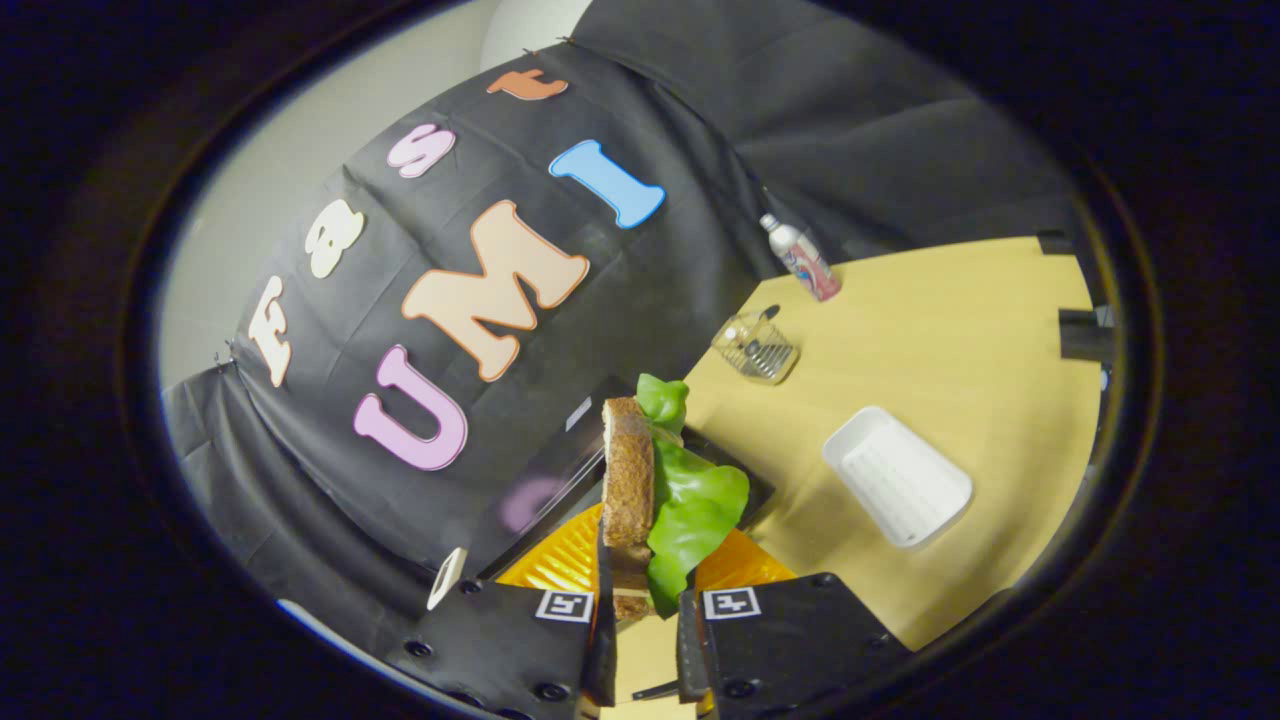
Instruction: Open the toaster oven, put the food inside, and close the toaster oven door.
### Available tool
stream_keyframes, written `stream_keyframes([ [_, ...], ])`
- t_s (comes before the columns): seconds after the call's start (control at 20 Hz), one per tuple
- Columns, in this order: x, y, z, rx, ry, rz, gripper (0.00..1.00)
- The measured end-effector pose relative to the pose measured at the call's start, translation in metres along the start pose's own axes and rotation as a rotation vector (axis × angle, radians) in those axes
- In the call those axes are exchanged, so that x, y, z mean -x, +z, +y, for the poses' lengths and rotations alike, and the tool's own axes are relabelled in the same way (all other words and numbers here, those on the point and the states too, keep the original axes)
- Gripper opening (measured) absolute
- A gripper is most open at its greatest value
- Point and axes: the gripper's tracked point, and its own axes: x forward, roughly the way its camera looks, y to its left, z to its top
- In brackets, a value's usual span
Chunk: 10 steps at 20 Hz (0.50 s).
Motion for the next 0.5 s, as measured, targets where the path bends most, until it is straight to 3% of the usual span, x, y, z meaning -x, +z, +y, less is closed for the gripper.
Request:
stream_keyframes([
  [0.5,-0.048,-0.098,0.036,-0.151,0.025,0.147,0.26],
])
